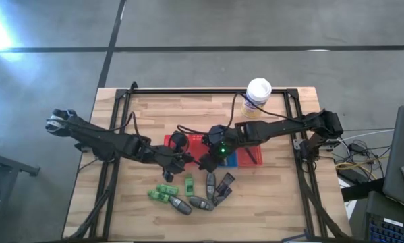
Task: Pick & Place Travel size toiletries
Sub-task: Put the razor into the right red bin, then put the shampoo into the left red bin
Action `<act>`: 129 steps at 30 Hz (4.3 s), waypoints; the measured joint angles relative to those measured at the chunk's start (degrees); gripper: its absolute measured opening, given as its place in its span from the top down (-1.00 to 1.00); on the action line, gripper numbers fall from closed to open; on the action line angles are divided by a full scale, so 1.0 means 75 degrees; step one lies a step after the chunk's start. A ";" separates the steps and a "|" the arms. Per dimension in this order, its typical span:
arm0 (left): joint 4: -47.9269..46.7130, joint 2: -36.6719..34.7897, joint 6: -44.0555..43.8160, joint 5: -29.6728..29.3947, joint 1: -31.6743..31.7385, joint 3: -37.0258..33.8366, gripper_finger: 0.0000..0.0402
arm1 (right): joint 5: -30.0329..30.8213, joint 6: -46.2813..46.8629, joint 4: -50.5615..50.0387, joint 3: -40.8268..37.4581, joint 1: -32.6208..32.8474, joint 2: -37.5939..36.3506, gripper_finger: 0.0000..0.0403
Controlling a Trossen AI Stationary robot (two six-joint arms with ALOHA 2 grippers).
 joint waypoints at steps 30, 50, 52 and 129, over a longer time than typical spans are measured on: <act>-0.1967 -0.0475 -0.2539 -0.1673 -0.0073 -0.0020 -0.04 | 0.3600 0.2063 -0.4922 -0.0015 0.0919 -0.0387 0.84; -0.2433 -0.1669 -0.6576 -0.0210 0.0612 -0.1016 -0.04 | 0.4419 0.3723 -0.5006 -0.2542 0.0657 -0.0580 0.77; -0.2472 -0.1766 -0.6622 -0.0212 0.0612 -0.1017 -0.04 | 0.4170 0.3505 -0.4602 -0.2781 0.0571 -0.0587 0.70; 0.0854 0.1125 -0.5502 0.2439 -0.1419 -0.2897 -0.03 | 0.4864 0.2498 -0.5513 -0.1195 0.1454 -0.0589 -0.67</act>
